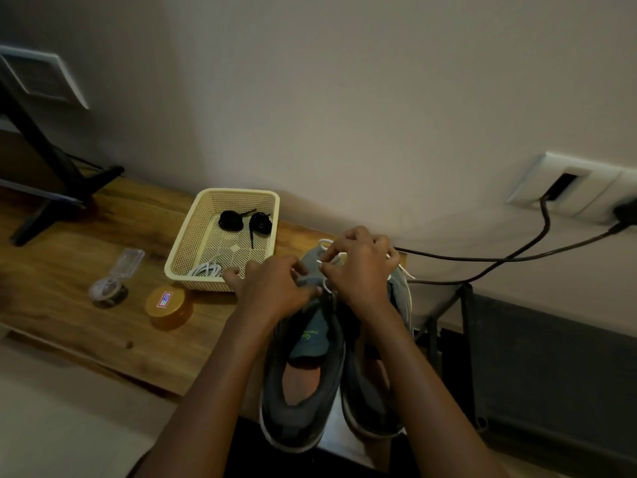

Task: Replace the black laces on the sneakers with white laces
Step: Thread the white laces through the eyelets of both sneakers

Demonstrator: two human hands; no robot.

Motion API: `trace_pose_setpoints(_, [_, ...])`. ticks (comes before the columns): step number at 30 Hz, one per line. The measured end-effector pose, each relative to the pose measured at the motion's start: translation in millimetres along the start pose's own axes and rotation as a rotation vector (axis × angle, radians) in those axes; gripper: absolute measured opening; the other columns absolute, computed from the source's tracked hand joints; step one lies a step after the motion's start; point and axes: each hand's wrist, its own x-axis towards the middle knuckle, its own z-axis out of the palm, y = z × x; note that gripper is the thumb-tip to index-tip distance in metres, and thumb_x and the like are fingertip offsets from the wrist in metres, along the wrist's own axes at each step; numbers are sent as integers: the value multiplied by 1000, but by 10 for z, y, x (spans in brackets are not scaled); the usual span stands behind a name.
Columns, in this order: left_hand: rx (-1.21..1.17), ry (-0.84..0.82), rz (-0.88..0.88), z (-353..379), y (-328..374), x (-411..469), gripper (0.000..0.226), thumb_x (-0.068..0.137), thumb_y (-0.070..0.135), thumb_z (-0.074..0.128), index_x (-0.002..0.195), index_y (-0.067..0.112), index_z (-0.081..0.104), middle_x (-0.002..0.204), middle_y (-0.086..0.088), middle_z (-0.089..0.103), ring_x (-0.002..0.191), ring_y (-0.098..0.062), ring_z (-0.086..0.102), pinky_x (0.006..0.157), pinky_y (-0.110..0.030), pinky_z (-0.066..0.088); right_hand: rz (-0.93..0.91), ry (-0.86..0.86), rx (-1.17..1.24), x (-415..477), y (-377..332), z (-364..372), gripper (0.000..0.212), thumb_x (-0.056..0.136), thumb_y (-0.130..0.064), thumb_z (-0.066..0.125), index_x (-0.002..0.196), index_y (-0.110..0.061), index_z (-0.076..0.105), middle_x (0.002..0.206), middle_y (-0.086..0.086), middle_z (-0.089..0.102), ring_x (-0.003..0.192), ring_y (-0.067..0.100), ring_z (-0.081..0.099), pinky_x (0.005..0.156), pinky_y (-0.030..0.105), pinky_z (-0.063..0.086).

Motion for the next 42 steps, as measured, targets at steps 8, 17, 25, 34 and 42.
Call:
trace_pose_setpoints(8, [241,23,-83,69,99,-84,29,83,41,67,109,31,61,112,5,64,121,-24,47,109,-49,8,21,-174,-150,-54,58,34,8,81,-23,65,83,-23,72,132,-9,45,129,26,21,111,45,9])
trace_pose_setpoints(17, [105,43,-142,67,60,-33,16,91,23,59,103,26,69,112,6,65,117,-17,52,111,-49,5,-40,-237,-238,-78,14,56,13,85,-23,62,91,-24,73,132,-7,48,130,30,23,110,47,15])
trace_pose_setpoints(25, [26,24,-196,112,45,14,17,93,17,54,106,18,63,109,-2,63,115,-22,53,110,-45,10,-102,-260,-297,-97,-125,123,18,86,-19,60,99,-18,73,131,-1,51,133,34,21,107,49,15])
trace_pose_setpoints(34, [-160,-20,-195,104,-70,59,14,92,18,55,101,17,65,107,-2,64,113,-21,52,104,-40,18,-144,-275,-274,-91,-143,189,17,84,-14,59,94,-14,73,129,-1,50,134,33,20,108,49,14])
trace_pose_setpoints(42, [-293,-98,-150,124,-151,97,16,89,11,57,97,19,69,108,-4,65,112,-24,54,106,-43,32,-190,-298,-310,-93,-132,204,16,84,-21,60,91,-15,73,130,-4,47,132,30,21,108,49,14])
